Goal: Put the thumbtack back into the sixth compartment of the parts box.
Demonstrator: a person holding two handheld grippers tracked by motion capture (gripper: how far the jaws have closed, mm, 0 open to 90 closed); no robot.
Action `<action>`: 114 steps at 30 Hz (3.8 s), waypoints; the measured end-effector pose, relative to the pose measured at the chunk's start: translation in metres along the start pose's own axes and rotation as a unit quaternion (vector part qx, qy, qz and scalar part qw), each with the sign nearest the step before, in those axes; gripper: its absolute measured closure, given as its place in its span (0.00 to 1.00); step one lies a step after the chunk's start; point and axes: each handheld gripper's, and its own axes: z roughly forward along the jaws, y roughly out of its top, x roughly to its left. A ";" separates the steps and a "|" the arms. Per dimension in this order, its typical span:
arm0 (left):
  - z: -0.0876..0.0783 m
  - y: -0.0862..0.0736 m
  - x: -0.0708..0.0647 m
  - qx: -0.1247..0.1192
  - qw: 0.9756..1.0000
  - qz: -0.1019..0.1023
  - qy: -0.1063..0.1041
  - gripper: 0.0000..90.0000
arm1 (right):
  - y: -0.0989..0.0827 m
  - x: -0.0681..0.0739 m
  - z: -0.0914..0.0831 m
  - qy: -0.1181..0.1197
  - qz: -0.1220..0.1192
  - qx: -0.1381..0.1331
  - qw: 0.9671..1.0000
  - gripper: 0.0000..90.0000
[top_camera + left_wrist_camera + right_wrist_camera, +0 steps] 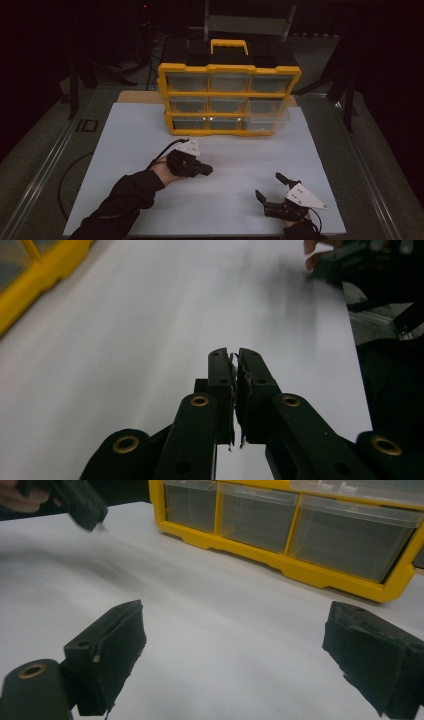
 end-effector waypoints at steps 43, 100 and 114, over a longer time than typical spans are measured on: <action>-0.021 0.144 0.027 -0.101 0.995 0.022 0.008 0.96 | 0.001 -0.001 -0.001 0.001 0.000 -0.002 1.000 0.11; 0.018 0.172 0.055 -0.103 0.991 -0.050 0.076 0.38 | 0.000 -0.002 -0.003 0.000 0.005 -0.005 1.000 0.11; -0.002 0.146 0.046 -0.103 0.990 -0.065 0.066 0.12 | -0.003 -0.006 -0.004 -0.004 0.018 -0.005 1.000 0.11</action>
